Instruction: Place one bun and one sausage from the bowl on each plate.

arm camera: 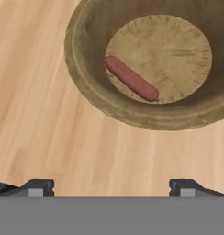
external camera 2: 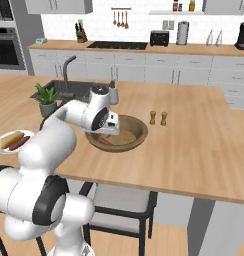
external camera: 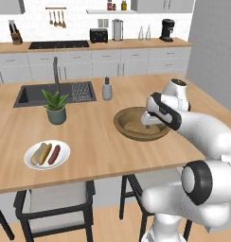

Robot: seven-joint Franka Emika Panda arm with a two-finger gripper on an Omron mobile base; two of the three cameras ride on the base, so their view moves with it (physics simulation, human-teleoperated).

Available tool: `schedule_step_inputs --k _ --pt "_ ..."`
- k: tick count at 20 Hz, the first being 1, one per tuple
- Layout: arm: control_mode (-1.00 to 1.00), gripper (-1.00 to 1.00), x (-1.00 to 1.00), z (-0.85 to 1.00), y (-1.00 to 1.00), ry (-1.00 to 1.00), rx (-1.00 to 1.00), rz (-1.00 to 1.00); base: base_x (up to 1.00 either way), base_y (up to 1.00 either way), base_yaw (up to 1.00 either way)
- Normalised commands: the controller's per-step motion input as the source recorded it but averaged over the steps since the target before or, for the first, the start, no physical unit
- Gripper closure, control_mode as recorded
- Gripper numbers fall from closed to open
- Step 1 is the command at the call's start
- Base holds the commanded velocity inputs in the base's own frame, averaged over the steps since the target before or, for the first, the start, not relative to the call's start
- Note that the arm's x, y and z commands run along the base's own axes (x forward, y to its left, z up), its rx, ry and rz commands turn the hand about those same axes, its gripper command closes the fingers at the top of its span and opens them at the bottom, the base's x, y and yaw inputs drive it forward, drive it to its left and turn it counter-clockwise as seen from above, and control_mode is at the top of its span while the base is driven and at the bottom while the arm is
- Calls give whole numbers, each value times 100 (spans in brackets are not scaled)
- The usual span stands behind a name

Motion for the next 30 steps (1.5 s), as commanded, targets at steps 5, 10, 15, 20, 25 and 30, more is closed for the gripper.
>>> schedule_step_inputs --k 5,10,15,20,25,30 --pt "-100 -100 100 -55 0 13 0 13 0 0 0" --pt "-100 -100 88 -63 0 6 -1 11 0 0 0" --pt "-100 -100 37 -58 2 1 -1 10 0 0 0" --pt "-100 -100 -3 -58 23 -2 -4 7 0 0 0" --pt "-100 -100 40 -53 14 -2 -7 4 0 0 0" --pt "-100 -100 58 -42 0 -6 -7 1 0 0 0"
